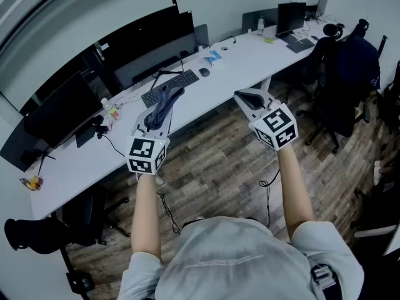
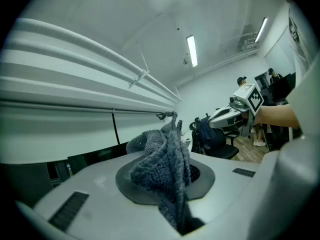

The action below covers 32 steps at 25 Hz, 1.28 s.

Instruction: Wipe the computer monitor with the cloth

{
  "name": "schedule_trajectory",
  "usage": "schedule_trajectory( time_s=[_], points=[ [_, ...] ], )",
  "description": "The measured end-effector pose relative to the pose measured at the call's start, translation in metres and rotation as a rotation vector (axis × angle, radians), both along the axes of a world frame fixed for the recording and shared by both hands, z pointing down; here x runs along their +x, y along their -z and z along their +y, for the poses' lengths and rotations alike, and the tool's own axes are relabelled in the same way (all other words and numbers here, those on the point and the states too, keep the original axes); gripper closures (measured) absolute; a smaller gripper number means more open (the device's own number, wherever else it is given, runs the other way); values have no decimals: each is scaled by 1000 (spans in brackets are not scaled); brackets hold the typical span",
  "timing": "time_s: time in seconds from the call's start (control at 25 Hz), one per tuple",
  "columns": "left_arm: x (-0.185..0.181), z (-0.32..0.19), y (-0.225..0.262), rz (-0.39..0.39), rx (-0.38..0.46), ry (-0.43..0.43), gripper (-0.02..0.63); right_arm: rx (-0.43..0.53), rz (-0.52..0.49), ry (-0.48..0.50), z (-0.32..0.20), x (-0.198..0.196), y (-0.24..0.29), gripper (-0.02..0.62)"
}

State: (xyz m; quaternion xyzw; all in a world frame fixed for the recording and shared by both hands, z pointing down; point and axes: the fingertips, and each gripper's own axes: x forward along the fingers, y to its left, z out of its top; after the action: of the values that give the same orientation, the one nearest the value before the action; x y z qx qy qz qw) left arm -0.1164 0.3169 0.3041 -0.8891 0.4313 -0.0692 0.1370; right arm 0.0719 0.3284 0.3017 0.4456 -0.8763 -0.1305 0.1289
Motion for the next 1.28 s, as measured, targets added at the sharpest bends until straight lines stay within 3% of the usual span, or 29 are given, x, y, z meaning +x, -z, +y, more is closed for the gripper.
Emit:
schedule_trajectory(
  time_s=[0.32,0.56,0.76,1.04,1.28],
  points=[
    [36,14,-5,-17,-1,15,555,48,-21,11,9,37,0,594],
    [54,11,-12,-42,-22,9,555,1,-35,-6,1,59,-15,594],
    [57,-11,-20,-41,-38,17,555,-41,-39,54,-18,59,-26,594],
    [58,-84,-33,-18,-55,22,555,-98,-103,121,-82,54,-32,594],
    [51,-196,-30,29,-41,29,555,-63,-105,157,-178,49,-20,595]
  ],
)
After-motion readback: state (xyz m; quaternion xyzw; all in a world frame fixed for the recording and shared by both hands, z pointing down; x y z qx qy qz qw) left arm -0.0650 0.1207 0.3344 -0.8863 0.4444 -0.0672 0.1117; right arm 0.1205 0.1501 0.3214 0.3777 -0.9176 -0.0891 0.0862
